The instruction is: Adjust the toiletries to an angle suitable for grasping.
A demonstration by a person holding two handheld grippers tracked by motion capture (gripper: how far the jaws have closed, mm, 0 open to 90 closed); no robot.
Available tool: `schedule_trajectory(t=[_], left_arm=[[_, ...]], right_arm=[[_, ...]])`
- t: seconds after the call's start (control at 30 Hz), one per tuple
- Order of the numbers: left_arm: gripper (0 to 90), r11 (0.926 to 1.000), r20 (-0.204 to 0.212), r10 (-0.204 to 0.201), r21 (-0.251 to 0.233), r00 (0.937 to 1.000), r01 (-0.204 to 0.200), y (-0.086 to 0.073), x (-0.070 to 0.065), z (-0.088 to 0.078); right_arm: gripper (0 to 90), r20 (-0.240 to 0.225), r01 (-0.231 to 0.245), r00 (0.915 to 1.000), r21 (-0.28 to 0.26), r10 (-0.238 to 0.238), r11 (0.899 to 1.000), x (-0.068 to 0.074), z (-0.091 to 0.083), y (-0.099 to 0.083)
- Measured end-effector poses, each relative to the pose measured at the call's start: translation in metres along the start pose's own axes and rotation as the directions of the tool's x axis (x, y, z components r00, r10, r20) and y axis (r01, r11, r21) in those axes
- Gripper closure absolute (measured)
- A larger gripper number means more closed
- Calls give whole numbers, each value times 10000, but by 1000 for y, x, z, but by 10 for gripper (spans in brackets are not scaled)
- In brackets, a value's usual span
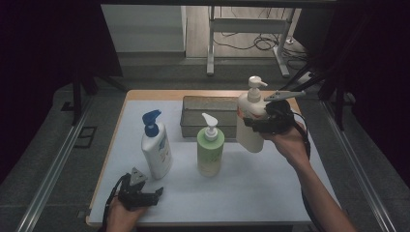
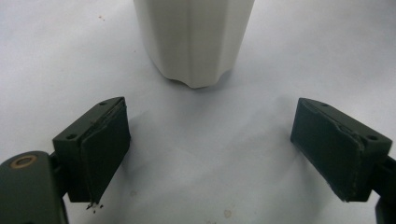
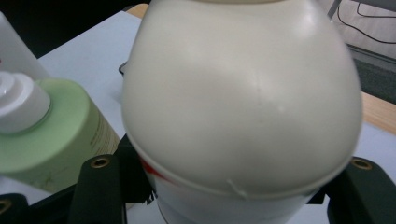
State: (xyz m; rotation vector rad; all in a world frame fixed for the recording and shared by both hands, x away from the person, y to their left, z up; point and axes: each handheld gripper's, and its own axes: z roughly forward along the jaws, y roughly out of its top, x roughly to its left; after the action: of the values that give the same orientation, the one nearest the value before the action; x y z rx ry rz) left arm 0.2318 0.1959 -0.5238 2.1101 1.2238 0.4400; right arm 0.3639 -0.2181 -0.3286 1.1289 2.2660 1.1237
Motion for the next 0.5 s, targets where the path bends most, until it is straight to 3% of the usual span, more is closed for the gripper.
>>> schedule_trajectory(t=[0.5], left_arm=[[117,10000,7,-6,-2,10000,6,0,0,0]], right_arm=[[372,246,-164,9996,-284,171,9995,0,23,27]])
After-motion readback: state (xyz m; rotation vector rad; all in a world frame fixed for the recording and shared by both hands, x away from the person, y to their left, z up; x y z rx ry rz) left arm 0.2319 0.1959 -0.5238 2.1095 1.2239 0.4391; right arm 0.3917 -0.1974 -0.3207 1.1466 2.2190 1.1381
